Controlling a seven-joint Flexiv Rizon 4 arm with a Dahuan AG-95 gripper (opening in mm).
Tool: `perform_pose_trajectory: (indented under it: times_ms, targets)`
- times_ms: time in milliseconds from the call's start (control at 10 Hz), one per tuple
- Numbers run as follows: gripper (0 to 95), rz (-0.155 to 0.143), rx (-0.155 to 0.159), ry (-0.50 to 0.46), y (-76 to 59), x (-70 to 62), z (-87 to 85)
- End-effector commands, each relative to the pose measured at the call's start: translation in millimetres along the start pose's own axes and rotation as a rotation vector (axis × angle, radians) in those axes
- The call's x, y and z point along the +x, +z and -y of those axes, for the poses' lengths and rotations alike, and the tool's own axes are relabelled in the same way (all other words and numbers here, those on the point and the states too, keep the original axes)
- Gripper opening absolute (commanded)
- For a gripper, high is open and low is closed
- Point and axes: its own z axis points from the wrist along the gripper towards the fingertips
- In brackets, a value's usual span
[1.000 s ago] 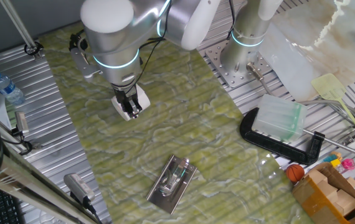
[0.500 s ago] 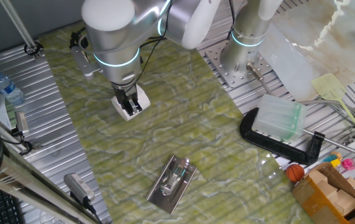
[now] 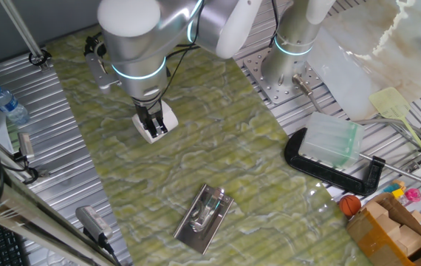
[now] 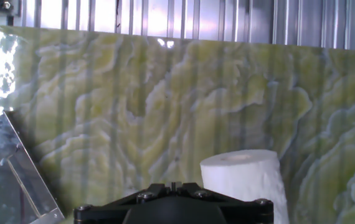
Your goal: Take the roll of paper down from the shelf
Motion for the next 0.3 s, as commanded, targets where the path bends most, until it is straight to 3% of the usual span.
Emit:
perform_pose_trajectory:
  times_ms: [100, 300]
  targets:
    - [0.0, -0.003, -0.003, -0.010, 0.3, -1.7, -0.8]
    - [0.0, -0.003, -0.003, -0.014, 0.7, -1.8, -1.4]
